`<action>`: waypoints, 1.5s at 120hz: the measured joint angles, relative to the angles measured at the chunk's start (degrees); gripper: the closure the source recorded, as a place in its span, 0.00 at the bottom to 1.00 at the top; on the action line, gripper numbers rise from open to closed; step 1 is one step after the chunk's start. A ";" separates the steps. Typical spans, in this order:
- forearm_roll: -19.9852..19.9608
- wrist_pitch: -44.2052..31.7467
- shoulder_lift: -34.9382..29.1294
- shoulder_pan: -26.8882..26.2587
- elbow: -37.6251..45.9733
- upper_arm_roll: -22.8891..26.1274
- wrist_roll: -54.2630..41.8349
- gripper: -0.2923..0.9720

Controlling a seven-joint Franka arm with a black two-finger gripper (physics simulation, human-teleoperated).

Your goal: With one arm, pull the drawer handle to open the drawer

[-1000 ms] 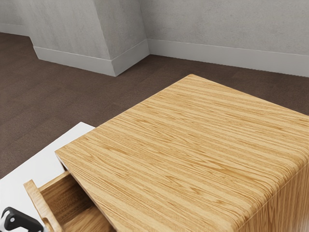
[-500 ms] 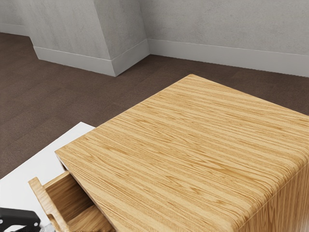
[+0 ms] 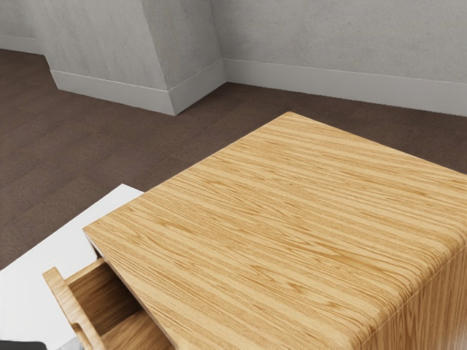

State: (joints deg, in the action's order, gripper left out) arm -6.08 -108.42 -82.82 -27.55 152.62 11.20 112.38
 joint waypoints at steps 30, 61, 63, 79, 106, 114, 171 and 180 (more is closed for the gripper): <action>-0.01 1.15 -0.72 -1.12 -0.02 0.45 0.13 0.24; -0.01 2.77 -2.53 -2.89 0.03 0.69 0.36 0.24; -0.01 2.90 -2.58 -3.03 0.04 0.75 0.39 0.24; 0.04 3.87 -3.04 -3.93 0.07 1.01 0.66 0.24; 0.09 5.62 -4.51 -5.02 0.05 1.09 1.09 0.24; 0.09 6.21 -4.87 -5.11 0.06 1.10 1.18 0.24; 0.12 10.37 -8.84 -6.36 0.06 1.19 1.89 0.24; 0.15 11.08 -9.31 -6.71 0.06 1.15 2.05 0.24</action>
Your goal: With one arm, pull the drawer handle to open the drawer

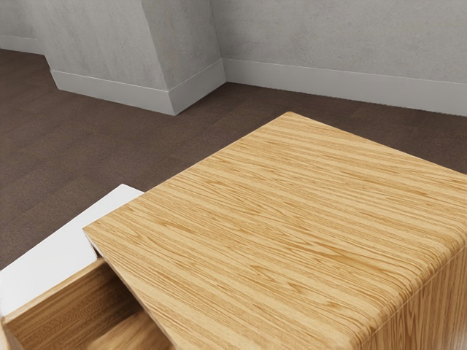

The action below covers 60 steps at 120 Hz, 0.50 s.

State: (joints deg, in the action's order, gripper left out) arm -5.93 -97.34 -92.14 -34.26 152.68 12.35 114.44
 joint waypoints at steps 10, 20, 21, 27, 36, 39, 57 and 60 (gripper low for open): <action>0.08 0.85 -0.24 -0.21 -0.16 -0.08 0.16 0.24; 1.32 2.40 -0.91 -0.26 -3.63 -0.32 0.30 0.24; 1.60 2.69 -1.08 -0.26 -4.60 -0.38 0.32 0.24; 3.27 4.61 -2.03 -0.07 -10.17 -0.77 0.37 0.24; 6.65 8.69 -2.79 0.18 -20.84 -1.64 0.48 0.24; 7.83 9.96 -2.14 0.38 -24.67 -2.66 0.48 0.24; 16.85 14.28 17.78 2.12 -46.42 -13.46 0.50 0.24; 18.52 14.46 22.26 2.20 -49.22 -15.23 0.50 0.24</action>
State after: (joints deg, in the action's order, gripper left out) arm 12.59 -82.89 -69.88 -32.06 103.45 -2.87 114.93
